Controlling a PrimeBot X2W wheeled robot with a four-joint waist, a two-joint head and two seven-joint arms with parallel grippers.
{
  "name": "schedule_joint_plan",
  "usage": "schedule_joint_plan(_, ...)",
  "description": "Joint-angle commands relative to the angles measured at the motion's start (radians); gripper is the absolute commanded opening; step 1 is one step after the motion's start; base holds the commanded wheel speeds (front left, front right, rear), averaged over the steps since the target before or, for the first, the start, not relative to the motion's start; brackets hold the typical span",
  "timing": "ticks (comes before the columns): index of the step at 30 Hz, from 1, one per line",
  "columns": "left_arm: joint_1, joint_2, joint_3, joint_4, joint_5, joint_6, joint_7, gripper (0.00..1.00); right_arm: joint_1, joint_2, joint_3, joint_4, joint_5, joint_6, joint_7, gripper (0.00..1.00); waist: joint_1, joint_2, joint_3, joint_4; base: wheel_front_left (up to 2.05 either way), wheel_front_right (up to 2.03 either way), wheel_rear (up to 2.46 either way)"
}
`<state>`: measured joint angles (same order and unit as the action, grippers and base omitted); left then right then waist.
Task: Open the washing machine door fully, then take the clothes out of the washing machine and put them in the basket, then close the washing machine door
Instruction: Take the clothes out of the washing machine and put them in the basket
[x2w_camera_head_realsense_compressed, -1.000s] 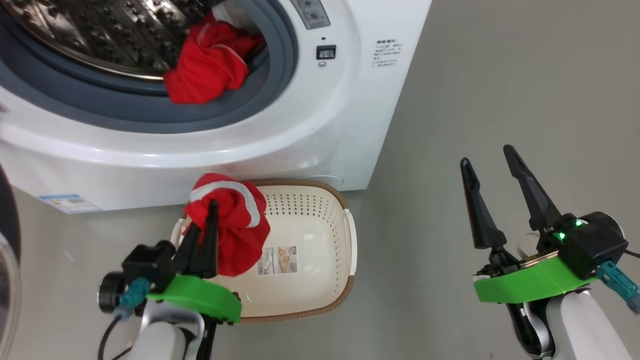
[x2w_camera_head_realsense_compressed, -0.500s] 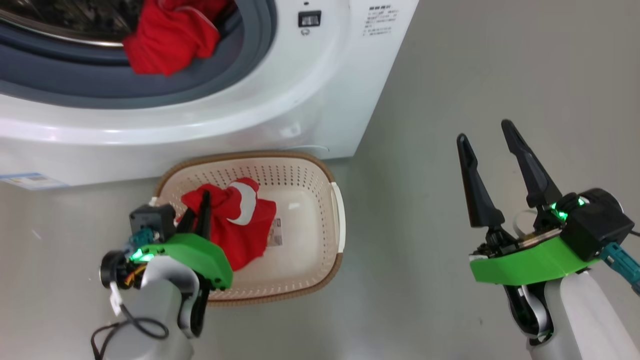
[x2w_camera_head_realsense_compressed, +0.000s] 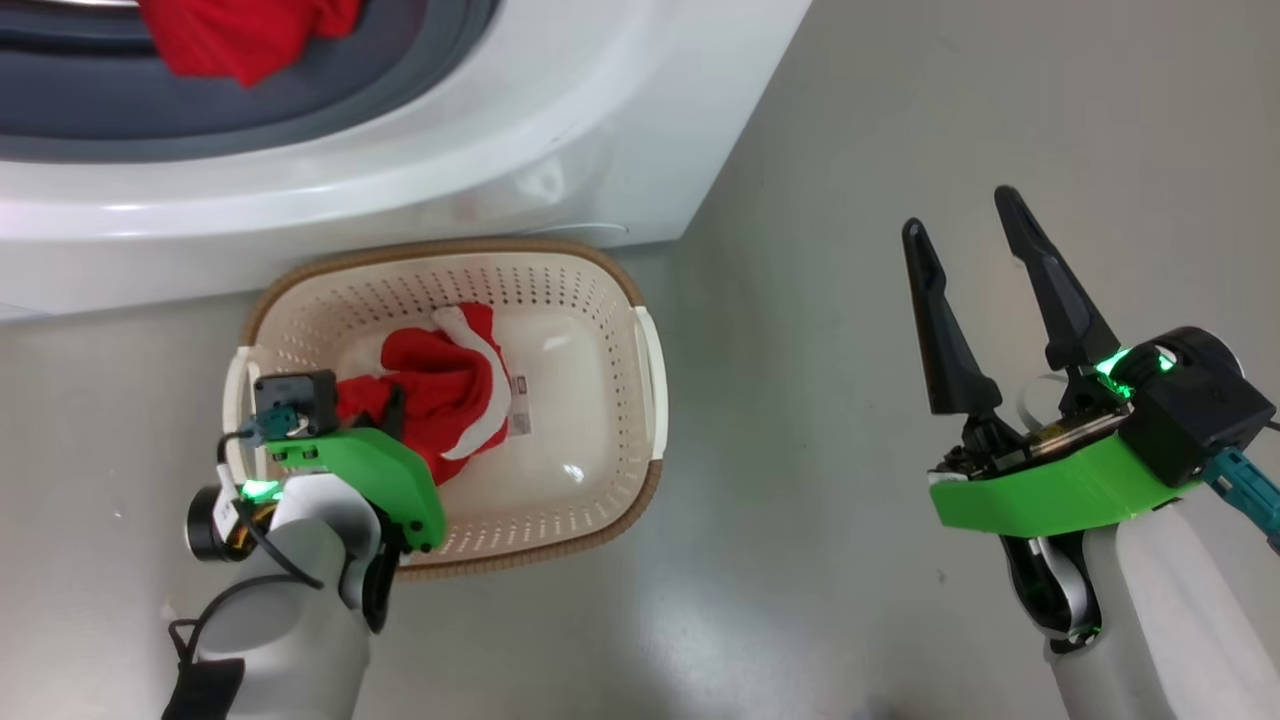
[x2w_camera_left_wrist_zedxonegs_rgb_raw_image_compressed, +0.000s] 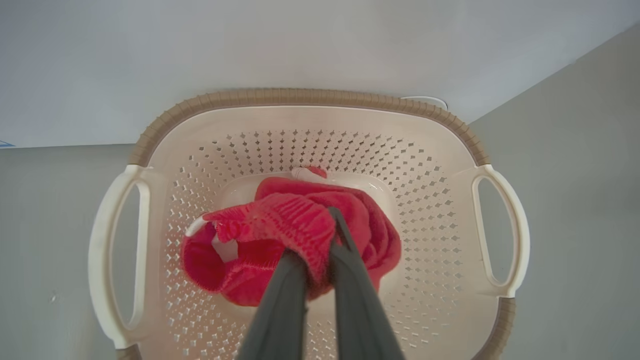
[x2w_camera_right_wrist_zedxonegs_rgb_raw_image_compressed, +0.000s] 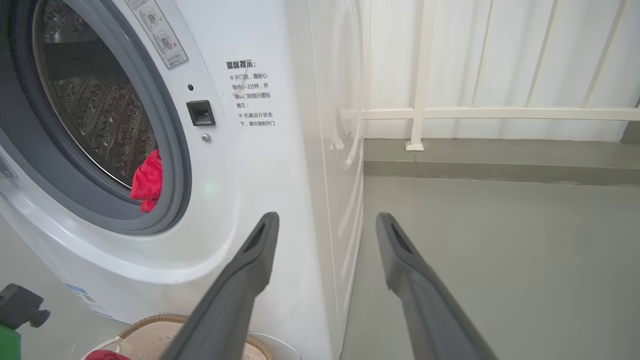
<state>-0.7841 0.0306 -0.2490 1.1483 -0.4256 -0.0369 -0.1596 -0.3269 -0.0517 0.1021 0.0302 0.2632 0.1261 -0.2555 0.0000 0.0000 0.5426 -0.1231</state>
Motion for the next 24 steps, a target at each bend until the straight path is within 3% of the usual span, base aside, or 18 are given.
schedule_joint_plan(1, -0.015, 0.02, 0.008, 0.018, -0.011, -0.009, -0.002, 0.0, -0.012, 0.001, 0.024, -0.025, 0.019, 0.005, -0.006, 1.0, 0.0, 0.0, 0.024, -0.015, 0.0, 0.0, 0.0)
schedule_joint_plan(6, -0.033, 0.02, -0.003, 0.069, -0.026, -0.015, 0.007, 0.0, -0.02, 0.001, 0.025, -0.024, 0.021, 0.005, -0.006, 1.0, 0.0, 0.0, 0.035, -0.023, 0.0, 0.0, 0.0)
schedule_joint_plan(8, -0.04, 0.02, -0.011, 0.084, -0.027, -0.014, 0.008, 0.14, -0.023, 0.001, 0.026, -0.024, 0.022, 0.005, -0.006, 1.0, 0.0, 0.0, 0.039, -0.026, 0.0, 0.0, 0.0)
schedule_joint_plan(13, -0.05, 0.02, -0.023, 0.11, -0.031, -0.005, 0.013, 0.37, -0.026, 0.001, 0.029, -0.024, 0.024, 0.005, -0.006, 1.0, 0.0, 0.0, 0.05, -0.033, 0.0, 0.0, 0.0)
schedule_joint_plan(14, -0.052, 0.02, -0.024, 0.113, -0.031, -0.004, 0.012, 0.45, -0.027, 0.001, 0.028, -0.023, 0.024, 0.005, -0.006, 1.0, 0.0, 0.0, 0.052, -0.034, 0.0, 0.0, 0.0)
schedule_joint_plan(15, -0.053, 0.02, -0.025, 0.116, -0.032, -0.003, 0.011, 0.69, -0.028, 0.001, 0.028, -0.023, 0.025, 0.005, -0.006, 1.0, 0.0, 0.0, 0.054, -0.035, 0.0, 0.0, 0.0)
schedule_joint_plan(16, -0.055, 0.02, -0.027, 0.119, -0.032, 0.0, 0.01, 1.0, -0.028, 0.001, 0.029, -0.023, 0.025, 0.005, -0.006, 1.0, 0.0, 0.0, 0.055, -0.036, 0.0, 0.0, 0.0)
schedule_joint_plan(24, -0.066, 0.02, -0.045, 0.12, -0.042, 0.001, -0.045, 1.0, -0.026, 0.001, 0.021, -0.011, 0.021, 0.005, -0.006, 1.0, 0.0, 0.0, 0.038, -0.028, 0.0, 0.0, 0.0)
